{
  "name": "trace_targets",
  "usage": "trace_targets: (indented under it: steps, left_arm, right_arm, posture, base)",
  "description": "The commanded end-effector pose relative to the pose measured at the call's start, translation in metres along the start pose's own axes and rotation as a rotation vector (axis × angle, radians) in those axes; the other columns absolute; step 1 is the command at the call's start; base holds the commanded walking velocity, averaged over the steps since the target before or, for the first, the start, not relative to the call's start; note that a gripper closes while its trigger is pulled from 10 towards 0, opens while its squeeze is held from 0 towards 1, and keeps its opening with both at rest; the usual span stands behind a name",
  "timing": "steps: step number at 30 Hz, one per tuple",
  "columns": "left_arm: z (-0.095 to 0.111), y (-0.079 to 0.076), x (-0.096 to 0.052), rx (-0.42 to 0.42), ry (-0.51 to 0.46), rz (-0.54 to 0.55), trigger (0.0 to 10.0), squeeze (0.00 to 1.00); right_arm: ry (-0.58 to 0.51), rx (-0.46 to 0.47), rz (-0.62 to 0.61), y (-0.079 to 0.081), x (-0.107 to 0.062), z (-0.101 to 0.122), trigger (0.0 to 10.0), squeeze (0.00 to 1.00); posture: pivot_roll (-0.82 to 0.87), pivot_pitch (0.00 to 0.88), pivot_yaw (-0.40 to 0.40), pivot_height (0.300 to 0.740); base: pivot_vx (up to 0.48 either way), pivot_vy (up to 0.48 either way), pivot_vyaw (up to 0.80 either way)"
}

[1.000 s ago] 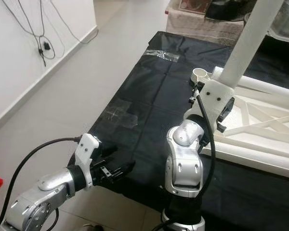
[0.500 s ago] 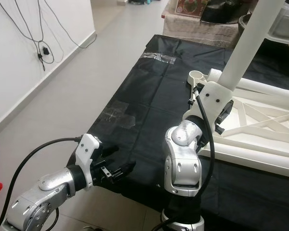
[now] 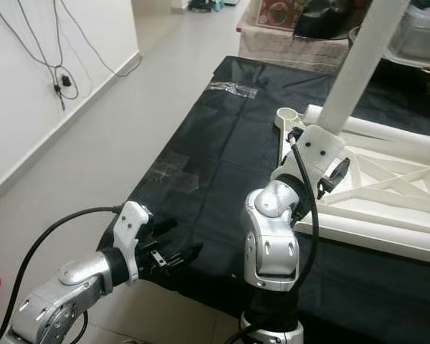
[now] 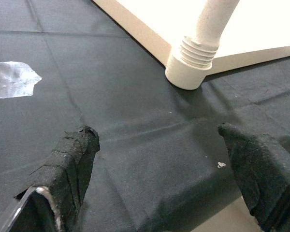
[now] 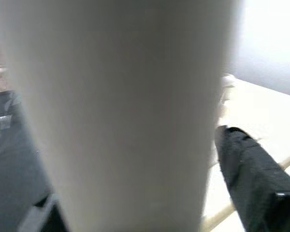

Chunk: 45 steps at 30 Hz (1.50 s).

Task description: Building children table

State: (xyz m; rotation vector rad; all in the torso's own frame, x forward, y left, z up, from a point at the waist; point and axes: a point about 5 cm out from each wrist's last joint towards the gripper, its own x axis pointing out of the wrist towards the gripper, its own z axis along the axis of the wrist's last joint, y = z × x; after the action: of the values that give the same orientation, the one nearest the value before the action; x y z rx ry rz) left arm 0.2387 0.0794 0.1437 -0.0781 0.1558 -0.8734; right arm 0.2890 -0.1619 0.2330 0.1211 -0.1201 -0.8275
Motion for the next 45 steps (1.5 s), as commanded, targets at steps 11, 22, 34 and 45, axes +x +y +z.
trace_targets:
  steps: [11,22,34,45]
  left_arm:
    - [-0.007,-0.002,-0.001,-0.006,0.023,-0.010,10.0,0.00]
    - [-0.007,-0.001,0.000,-0.007,0.021,-0.011,10.0,0.00]
    - [-0.009,0.005,0.003,-0.007,0.023,-0.008,10.0,0.00]
    - [-0.010,0.008,0.005,0.002,0.025,-0.003,10.0,0.00]
  right_arm:
    - [0.142,0.088,0.091,0.023,-0.029,-0.010,10.0,0.00]
    - [0.149,0.093,0.161,0.025,-0.030,-0.011,10.0,0.00]
    - [0.125,0.059,0.307,-0.005,-0.030,-0.018,10.0,0.00]
    - [0.135,0.043,0.376,-0.019,-0.034,-0.024,10.0,0.00]
  posture:
    - [0.11,0.098,-0.033,0.740]
    - [0.11,0.097,-0.031,0.740]
    - [0.09,0.088,-0.020,0.740]
    - [0.09,0.071,-0.016,0.740]
  base:
    - [0.000,0.000,0.00]
    - [0.000,0.000,0.00]
    - [0.000,0.000,0.00]
    - [0.000,0.000,0.00]
